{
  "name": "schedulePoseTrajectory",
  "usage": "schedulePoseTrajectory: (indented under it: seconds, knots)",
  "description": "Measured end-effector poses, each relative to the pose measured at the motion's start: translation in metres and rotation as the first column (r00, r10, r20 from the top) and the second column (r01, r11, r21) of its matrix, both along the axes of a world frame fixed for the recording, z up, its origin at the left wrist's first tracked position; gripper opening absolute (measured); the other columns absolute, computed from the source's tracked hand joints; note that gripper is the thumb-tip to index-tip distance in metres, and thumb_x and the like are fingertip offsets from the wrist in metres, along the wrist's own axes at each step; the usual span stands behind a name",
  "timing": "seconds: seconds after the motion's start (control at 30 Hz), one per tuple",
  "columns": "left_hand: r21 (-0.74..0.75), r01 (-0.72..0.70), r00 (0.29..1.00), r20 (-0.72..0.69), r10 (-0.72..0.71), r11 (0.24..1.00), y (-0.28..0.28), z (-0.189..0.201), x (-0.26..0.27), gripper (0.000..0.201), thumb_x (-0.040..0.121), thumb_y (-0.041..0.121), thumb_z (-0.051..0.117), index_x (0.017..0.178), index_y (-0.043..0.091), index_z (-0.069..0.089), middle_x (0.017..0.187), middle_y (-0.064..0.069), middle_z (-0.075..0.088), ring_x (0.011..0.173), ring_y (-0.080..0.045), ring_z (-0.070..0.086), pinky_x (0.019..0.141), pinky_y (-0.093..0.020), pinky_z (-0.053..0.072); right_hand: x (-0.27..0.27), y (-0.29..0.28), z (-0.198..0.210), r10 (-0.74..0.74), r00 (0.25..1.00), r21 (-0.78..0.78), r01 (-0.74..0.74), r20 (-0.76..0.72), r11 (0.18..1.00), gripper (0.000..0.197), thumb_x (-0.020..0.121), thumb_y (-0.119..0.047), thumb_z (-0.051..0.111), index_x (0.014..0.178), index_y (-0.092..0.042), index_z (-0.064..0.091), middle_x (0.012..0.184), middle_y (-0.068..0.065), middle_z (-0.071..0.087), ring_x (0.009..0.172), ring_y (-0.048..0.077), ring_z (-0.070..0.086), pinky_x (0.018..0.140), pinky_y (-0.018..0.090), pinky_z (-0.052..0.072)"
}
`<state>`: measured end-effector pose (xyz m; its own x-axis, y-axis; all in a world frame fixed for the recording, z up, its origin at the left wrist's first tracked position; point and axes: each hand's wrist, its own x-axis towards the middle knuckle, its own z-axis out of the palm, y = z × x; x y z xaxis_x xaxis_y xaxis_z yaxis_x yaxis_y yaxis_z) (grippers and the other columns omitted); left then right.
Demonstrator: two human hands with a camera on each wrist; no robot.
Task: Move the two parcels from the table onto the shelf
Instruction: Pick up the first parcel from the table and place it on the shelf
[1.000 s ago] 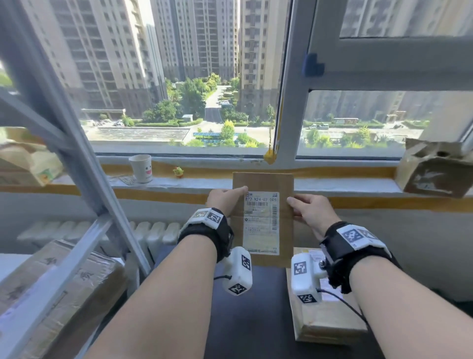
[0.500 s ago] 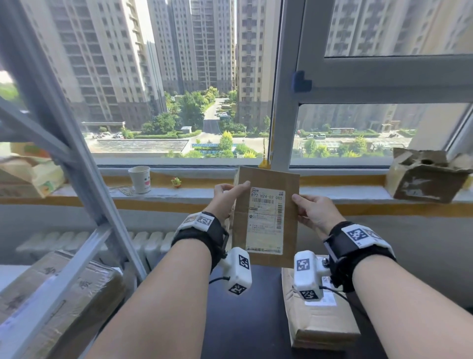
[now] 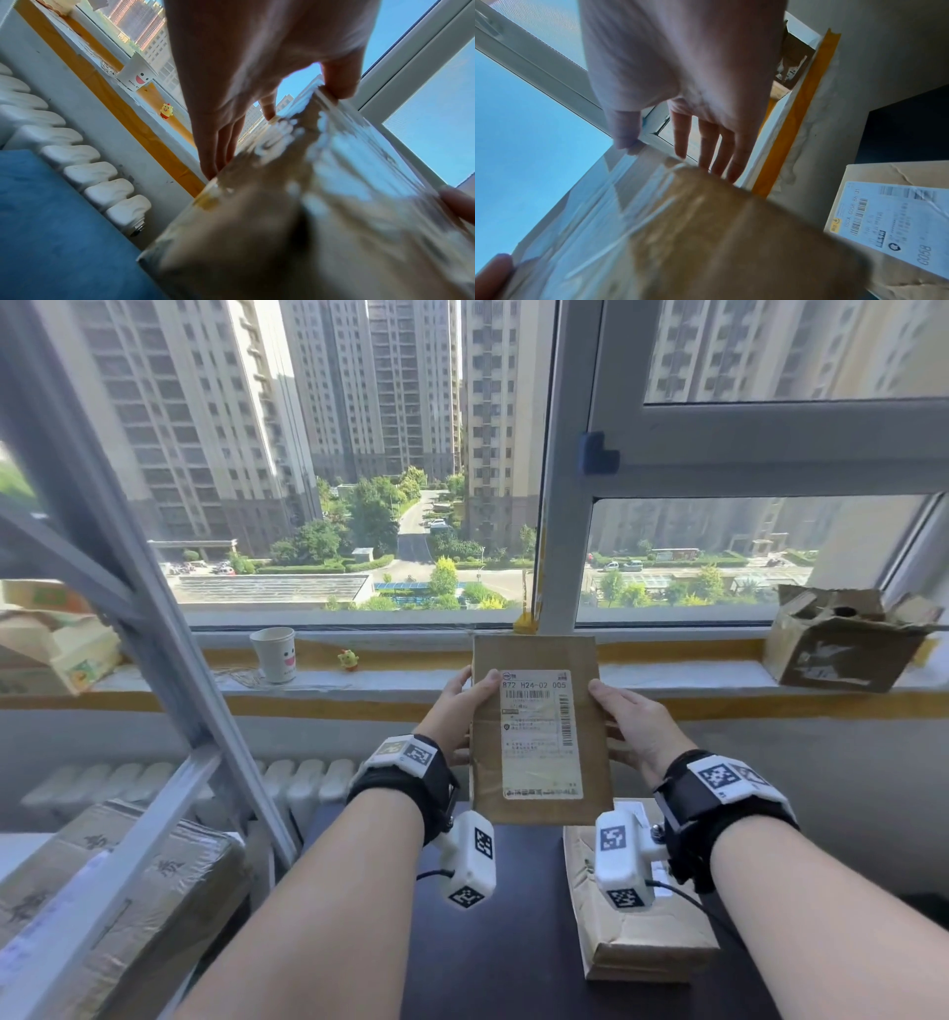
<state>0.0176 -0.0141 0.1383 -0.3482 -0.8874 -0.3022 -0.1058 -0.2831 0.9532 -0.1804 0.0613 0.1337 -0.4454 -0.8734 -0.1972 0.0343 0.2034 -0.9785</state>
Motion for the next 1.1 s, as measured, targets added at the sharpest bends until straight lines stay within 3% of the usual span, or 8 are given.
schedulePoseTrajectory:
  seconds: [0.13,0.2,0.3,0.43,0.63,0.8,0.93,1.1]
  knots:
    - [-0.052,0.017,1.000,-0.024,-0.018,0.999,-0.003,-0.002,0.003,0.057,0.090,0.058,0.052,0.138,0.028,0.049,0.111,-0.001,0.069,0.099,-0.023,0.067,0.085,-0.039,0.055,0.005,0.003,-0.007,0.060,0.997,0.130,-0.067,0.057,0.989,0.086,0.056,-0.081,0.064,0.123,-0.027,0.063,0.124,0.006,0.064,0.117,0.032,0.058,0.103,0.054,0.045]
    - [-0.054,0.037,0.998,-0.042,-0.040,0.998,-0.004,-0.007,0.003,0.052,0.095,0.054,0.047,0.126,0.015,0.060,0.098,-0.001,0.071,0.084,-0.020,0.068,0.075,-0.034,0.057,0.011,0.005,-0.012,0.087,0.992,0.162,-0.101,0.096,0.982,0.074,0.065,-0.079,0.061,0.116,-0.025,0.065,0.113,0.008,0.067,0.106,0.031,0.062,0.098,0.050,0.050]
    - [-0.048,0.064,0.998,-0.021,-0.065,0.997,-0.003,-0.026,0.002,0.046,0.096,0.054,0.045,0.108,0.016,0.069,0.103,-0.008,0.073,0.090,-0.026,0.069,0.094,-0.045,0.055,0.019,0.006,-0.030,0.104,0.984,0.172,-0.128,0.143,0.977,0.050,0.084,-0.065,0.055,0.104,-0.021,0.066,0.090,0.005,0.070,0.082,0.023,0.065,0.072,0.037,0.052]
    - [0.010,0.062,0.997,-0.056,-0.062,0.998,0.003,-0.047,0.005,0.042,0.097,0.050,0.045,0.103,0.017,0.070,0.109,-0.011,0.072,0.095,-0.028,0.067,0.101,-0.047,0.051,0.026,0.017,-0.046,0.069,0.990,0.197,-0.093,0.125,0.976,0.046,0.085,-0.063,0.056,0.097,-0.021,0.067,0.090,0.005,0.071,0.082,0.021,0.065,0.073,0.035,0.049]
    - [0.065,0.084,0.992,-0.100,-0.077,0.994,0.030,-0.044,0.011,0.036,0.100,0.045,0.043,0.086,0.021,0.067,0.078,0.003,0.072,0.070,-0.014,0.067,0.069,-0.025,0.058,0.034,0.045,-0.045,0.019,0.985,0.190,-0.052,0.170,0.980,0.042,0.087,-0.061,0.055,0.092,-0.021,0.067,0.086,0.003,0.070,0.077,0.019,0.064,0.065,0.032,0.049]
    - [0.041,0.101,0.988,-0.124,-0.095,0.994,0.071,-0.030,0.026,0.037,0.101,0.044,0.040,0.088,0.022,0.066,0.081,0.003,0.072,0.072,-0.013,0.066,0.069,-0.024,0.057,0.046,0.088,-0.033,0.013,0.990,0.184,-0.040,0.141,0.982,0.065,0.064,-0.075,0.066,0.101,-0.023,0.071,0.108,0.009,0.072,0.090,0.025,0.069,0.071,0.036,0.054]
    - [0.020,0.073,0.990,-0.126,-0.070,0.997,0.127,-0.030,0.048,0.037,0.100,0.044,0.042,0.085,0.022,0.066,0.059,0.010,0.074,0.057,-0.006,0.069,0.057,-0.020,0.058,0.066,0.142,-0.031,0.065,0.986,0.170,-0.090,0.151,0.981,0.051,0.081,-0.067,0.058,0.103,-0.021,0.067,0.103,0.010,0.070,0.086,0.024,0.066,0.072,0.037,0.053]
    - [0.019,0.052,0.994,-0.101,-0.050,0.998,0.206,-0.036,0.091,0.039,0.098,0.051,0.041,0.093,0.024,0.068,0.085,0.003,0.074,0.076,-0.014,0.069,0.068,-0.027,0.058,0.106,0.216,-0.036,0.073,0.971,0.162,-0.112,0.228,0.980,0.047,0.083,-0.063,0.059,0.100,-0.020,0.062,0.090,0.006,0.067,0.075,0.022,0.064,0.062,0.032,0.051]
